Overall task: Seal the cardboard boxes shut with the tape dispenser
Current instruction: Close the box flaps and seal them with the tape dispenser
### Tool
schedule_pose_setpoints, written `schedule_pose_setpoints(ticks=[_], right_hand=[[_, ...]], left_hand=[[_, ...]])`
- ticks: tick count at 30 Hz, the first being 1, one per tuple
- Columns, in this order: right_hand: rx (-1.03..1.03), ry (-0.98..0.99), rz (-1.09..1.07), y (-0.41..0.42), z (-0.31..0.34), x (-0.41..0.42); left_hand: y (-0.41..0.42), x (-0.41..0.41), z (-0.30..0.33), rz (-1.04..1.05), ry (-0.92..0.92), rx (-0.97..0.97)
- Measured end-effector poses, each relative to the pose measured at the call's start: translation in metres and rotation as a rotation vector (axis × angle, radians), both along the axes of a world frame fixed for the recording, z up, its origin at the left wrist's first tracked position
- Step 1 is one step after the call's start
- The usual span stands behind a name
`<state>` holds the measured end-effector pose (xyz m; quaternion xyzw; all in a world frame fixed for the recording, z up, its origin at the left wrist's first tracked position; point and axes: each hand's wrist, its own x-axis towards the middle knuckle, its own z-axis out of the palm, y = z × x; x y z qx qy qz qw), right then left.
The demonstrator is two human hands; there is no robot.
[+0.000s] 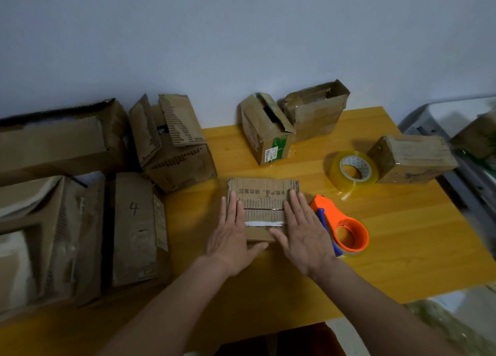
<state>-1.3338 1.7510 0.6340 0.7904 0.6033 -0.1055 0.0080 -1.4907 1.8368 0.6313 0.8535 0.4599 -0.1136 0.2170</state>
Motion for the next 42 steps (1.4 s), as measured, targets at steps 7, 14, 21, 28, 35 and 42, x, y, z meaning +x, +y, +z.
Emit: schedule_pose_setpoints(ticks=[7, 14, 21, 28, 35, 42], right_hand=[[0.29, 0.899, -0.455, 0.005, 0.01, -0.009], [0.355, 0.884, -0.602, 0.009, 0.009, -0.027], [0.247, 1.0, -0.736, 0.039, -0.001, -0.007], [0.236, 1.213, -0.706, 0.035, -0.014, 0.002], [0.162, 1.537, -0.914, 0.025, -0.026, 0.005], [0.189, 1.637, -0.877, 0.027, -0.032, 0.005]], left_hand=[[0.001, -0.005, 0.001, 0.387, -0.505, -0.361], [0.043, 0.007, 0.008, 0.605, -0.494, -0.31], [0.044, 0.016, -0.006, 0.785, -0.585, -0.407], [0.05, 0.016, -0.003, 0.797, -0.447, -0.51], [0.05, 0.011, 0.004, 0.78, -0.406, -0.648], [0.051, 0.009, 0.002, 0.818, -0.441, -0.686]])
